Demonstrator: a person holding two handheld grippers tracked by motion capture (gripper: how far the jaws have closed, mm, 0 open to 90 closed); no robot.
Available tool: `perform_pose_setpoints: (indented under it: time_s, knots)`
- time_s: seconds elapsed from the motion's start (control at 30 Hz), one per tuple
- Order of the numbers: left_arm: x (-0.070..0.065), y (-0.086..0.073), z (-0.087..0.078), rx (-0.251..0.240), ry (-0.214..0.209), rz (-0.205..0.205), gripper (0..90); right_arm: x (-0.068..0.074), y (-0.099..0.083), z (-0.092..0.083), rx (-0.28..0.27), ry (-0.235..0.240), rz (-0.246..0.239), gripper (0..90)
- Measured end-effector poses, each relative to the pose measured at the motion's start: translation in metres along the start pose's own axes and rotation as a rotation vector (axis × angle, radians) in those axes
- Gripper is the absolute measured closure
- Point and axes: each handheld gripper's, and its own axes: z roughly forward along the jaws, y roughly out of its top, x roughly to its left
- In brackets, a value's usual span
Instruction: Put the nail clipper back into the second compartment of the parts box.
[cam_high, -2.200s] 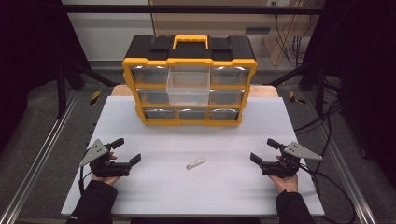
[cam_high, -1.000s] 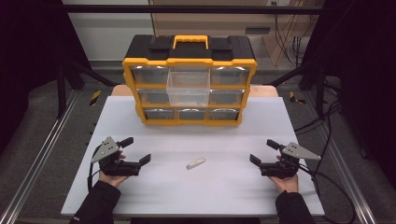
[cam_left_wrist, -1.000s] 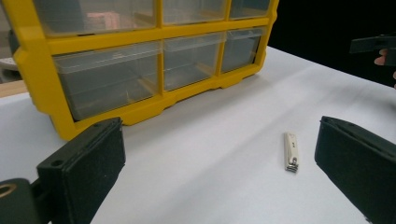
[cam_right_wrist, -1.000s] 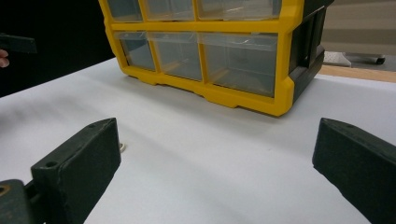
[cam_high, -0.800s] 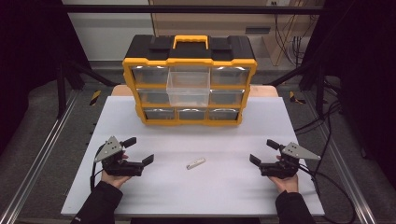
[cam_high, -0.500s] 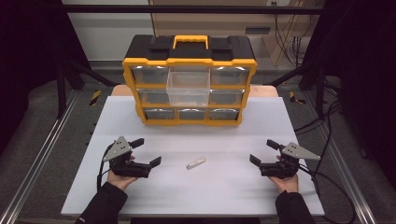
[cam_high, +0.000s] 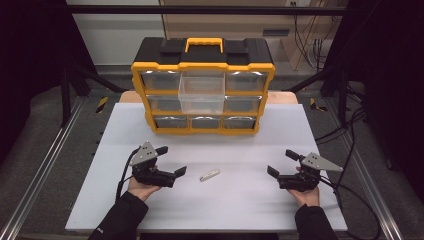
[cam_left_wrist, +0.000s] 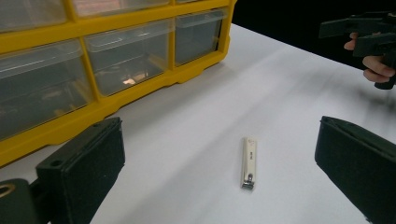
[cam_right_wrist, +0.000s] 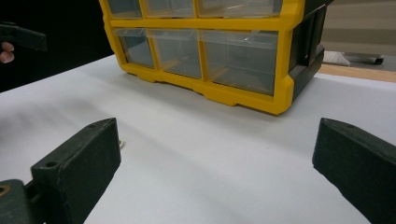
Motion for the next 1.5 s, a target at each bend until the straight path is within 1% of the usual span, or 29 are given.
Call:
perform_pose_setpoints:
  time_s: [0.33, 0.57, 0.83, 1.07, 1.2, 1.27, 1.33, 1.4, 1.43, 1.5]
  knots:
    - [-0.010, 0.006, 0.026, 0.061, -0.031, 0.022, 1.7, 0.000, 0.000, 0.000, 0.002, 0.001, 0.002, 1.9]
    - [-0.016, 0.009, 0.043, 0.096, -0.046, 0.025, 1.7, 0.000, 0.000, 0.000, 0.002, -0.001, -0.001, 1.9]
    - [-0.025, 0.010, 0.064, 0.148, -0.066, 0.048, 1.8, 0.000, 0.000, 0.001, 0.001, -0.001, -0.003, 1.9]
    - [-0.028, 0.009, 0.080, 0.202, -0.068, 0.062, 2.2, 0.000, -0.001, 0.001, -0.001, -0.002, -0.007, 1.9]
    - [-0.030, 0.007, 0.088, 0.246, -0.069, 0.074, 2.6, 0.000, -0.001, 0.001, 0.000, -0.005, -0.007, 1.8]
    - [-0.031, 0.006, 0.092, 0.269, -0.067, 0.073, 2.7, 0.000, -0.001, 0.001, -0.001, -0.004, -0.007, 1.8]
    - [-0.030, 0.004, 0.096, 0.280, -0.062, 0.076, 3.1, 0.000, -0.001, 0.001, -0.001, -0.002, -0.007, 1.8]
    - [-0.029, 0.003, 0.099, 0.293, -0.062, 0.070, 3.8, 0.000, -0.001, 0.001, 0.004, -0.001, -0.001, 1.8]
    - [-0.029, 0.002, 0.101, 0.300, -0.056, 0.069, 4.2, 0.000, -0.001, 0.002, 0.005, -0.002, 0.000, 1.9]
    - [-0.028, 0.000, 0.104, 0.323, -0.052, 0.067, 5.7, 0.000, -0.001, 0.002, 0.005, -0.001, -0.001, 1.8]
